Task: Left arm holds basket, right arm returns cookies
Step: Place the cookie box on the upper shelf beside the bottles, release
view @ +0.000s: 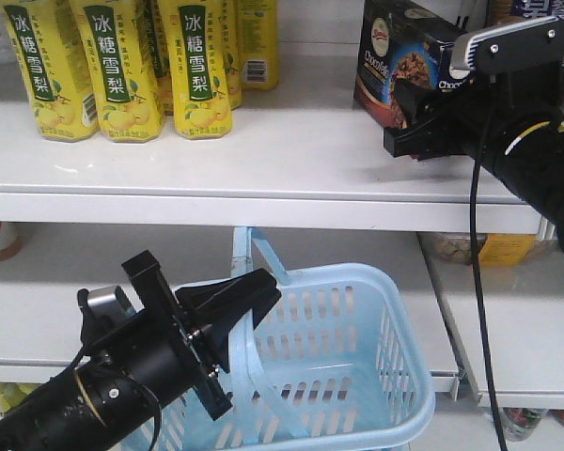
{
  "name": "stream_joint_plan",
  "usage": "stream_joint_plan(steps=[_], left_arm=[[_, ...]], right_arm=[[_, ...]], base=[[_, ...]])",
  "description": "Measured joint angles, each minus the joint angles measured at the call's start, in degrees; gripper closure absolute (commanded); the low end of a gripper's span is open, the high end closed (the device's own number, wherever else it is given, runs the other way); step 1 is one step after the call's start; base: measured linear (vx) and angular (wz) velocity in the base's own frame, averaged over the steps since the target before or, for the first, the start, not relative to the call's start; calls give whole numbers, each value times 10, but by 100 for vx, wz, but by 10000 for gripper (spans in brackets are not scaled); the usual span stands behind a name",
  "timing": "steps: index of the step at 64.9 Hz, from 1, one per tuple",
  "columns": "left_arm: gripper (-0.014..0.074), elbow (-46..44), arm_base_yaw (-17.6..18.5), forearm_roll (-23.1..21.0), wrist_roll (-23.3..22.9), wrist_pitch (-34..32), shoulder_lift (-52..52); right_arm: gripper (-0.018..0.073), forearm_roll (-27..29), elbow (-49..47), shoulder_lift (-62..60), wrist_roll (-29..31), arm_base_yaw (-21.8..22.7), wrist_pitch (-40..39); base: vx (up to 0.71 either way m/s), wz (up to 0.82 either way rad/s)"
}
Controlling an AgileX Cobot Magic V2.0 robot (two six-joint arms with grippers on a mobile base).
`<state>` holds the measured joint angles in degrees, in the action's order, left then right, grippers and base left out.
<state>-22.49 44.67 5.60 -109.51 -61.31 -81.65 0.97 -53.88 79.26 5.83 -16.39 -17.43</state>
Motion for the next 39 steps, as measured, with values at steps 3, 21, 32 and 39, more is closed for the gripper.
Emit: stream_joint_plan(steps=[3,21,32,39], left_arm=[[599,0,0,0,0,0,0],[599,0,0,0,0,0,0],[599,0,0,0,0,0,0],[599,0,0,0,0,0,0]], right_arm=[[85,0,0,-6,-8,0,1],[85,0,0,-48,-21,0,60],[85,0,0,-85,-21,0,116],[85,0,0,-116,-21,0,141]], base=[[0,0],[0,0],[0,0],[0,0]])
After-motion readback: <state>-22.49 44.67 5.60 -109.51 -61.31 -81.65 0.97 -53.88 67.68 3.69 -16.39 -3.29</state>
